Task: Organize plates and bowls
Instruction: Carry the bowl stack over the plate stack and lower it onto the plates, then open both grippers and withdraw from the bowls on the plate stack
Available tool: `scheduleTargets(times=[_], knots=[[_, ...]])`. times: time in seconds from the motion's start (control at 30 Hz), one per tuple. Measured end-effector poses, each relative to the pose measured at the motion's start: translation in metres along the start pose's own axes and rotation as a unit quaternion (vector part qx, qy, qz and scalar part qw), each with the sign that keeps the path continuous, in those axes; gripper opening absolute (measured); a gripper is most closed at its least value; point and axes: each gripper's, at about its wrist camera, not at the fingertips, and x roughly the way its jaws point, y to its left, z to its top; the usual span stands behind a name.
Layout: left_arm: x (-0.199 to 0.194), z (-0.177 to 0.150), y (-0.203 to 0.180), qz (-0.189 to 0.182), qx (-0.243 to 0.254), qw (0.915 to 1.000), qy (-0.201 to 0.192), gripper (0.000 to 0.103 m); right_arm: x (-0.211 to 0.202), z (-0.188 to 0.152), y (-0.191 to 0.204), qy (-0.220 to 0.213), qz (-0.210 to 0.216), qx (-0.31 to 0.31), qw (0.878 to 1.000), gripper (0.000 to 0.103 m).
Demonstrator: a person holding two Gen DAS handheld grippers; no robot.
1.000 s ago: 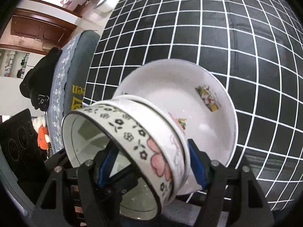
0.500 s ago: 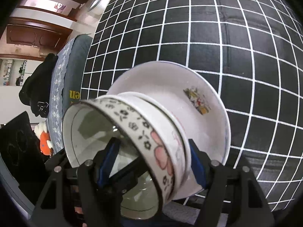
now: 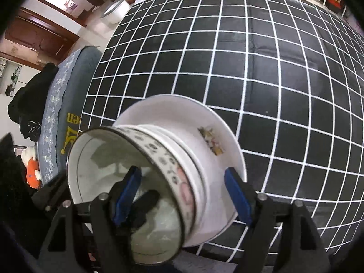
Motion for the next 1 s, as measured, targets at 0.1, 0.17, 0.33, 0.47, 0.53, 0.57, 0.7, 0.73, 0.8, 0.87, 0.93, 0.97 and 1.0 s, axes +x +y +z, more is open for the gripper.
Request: scheduleTargets(times=[0.1,0.17,0.33,0.47,0.53,0.57,0.7,0.73,0.8,0.87,0.93,0.97,1.0], knots=[[-0.002,0.002,-0.002,0.0,0.012,0.9999,-0.005,0.069,-0.004,-0.004,-0.002,-0.005,0.006,0.005,1.0,0.079],[-0.001,0.002,-0.002,0.004,0.012,0.9999,-0.005,0.069,-0.007,-0.006,0.0,-0.008,0.008,0.001,1.0,0.079],[-0.003,0.0,0.001,0.005,0.001,1.0,-0.004,0.069,-0.018,-0.008,0.005,-0.032,0.009,-0.01,0.999,0.079],[-0.013,-0.001,0.004,0.013,-0.005,0.9997,-0.019,0.069,-0.03,-0.009,0.009,-0.054,0.001,-0.018,0.998,0.079],[-0.019,-0.001,0.005,0.014,-0.007,0.9995,-0.028,0.069,-0.037,-0.011,0.009,-0.064,0.0,-0.021,0.998,0.08],[-0.022,-0.001,0.005,0.013,-0.008,0.9994,-0.031,0.069,-0.04,-0.011,0.01,-0.068,-0.002,-0.023,0.997,0.081],[-0.034,-0.002,0.001,-0.005,-0.003,0.9987,-0.05,0.069,-0.052,-0.017,0.013,-0.083,-0.01,-0.034,0.996,0.084],[-0.037,-0.003,0.0,-0.004,-0.001,0.9986,-0.053,0.069,-0.056,-0.019,0.014,-0.09,-0.015,-0.04,0.995,0.084],[-0.044,-0.005,-0.007,0.005,0.009,0.9979,-0.064,0.069,-0.063,-0.023,0.015,-0.102,-0.024,-0.048,0.993,0.084],[-0.052,-0.006,-0.014,0.018,0.019,0.9967,-0.077,0.069,-0.071,-0.028,0.014,-0.115,-0.03,-0.052,0.992,0.084],[-0.062,-0.007,-0.02,0.028,0.026,0.9948,-0.094,0.069,-0.078,-0.031,0.013,-0.124,-0.023,-0.054,0.991,0.084],[-0.068,-0.008,-0.023,0.031,0.03,0.9938,-0.102,0.069,-0.082,-0.033,0.012,-0.131,-0.019,-0.053,0.99,0.084],[-0.073,-0.008,-0.026,0.034,0.033,0.9928,-0.11,0.069,-0.086,-0.035,0.01,-0.137,-0.02,-0.052,0.989,0.085]])
